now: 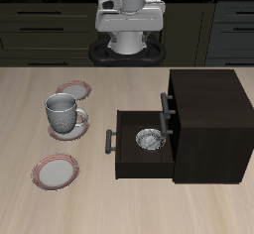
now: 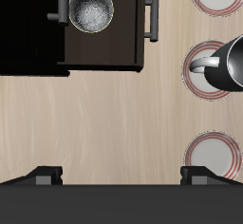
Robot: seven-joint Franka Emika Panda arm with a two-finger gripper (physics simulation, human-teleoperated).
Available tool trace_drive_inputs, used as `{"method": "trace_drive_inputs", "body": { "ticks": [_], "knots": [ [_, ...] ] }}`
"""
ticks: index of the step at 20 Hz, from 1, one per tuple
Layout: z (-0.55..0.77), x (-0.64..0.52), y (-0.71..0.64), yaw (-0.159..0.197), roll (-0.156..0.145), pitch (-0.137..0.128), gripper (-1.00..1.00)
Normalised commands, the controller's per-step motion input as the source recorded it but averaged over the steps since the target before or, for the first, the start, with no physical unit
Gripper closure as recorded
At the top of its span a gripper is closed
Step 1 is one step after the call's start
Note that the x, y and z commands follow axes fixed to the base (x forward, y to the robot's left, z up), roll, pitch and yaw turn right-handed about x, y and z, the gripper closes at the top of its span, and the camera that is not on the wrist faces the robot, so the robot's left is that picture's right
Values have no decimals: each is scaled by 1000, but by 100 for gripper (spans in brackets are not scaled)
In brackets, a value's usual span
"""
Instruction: Open the top drawer
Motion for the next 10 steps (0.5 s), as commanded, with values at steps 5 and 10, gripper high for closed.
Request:
{"method": "trace_drive_inputs", "body": {
  "ticks": [5, 10],
  "knots": [
    [-2, 103, 5, 36, 20, -41, -100],
    [42, 224, -108, -45, 32, 12, -100]
  ]
}}
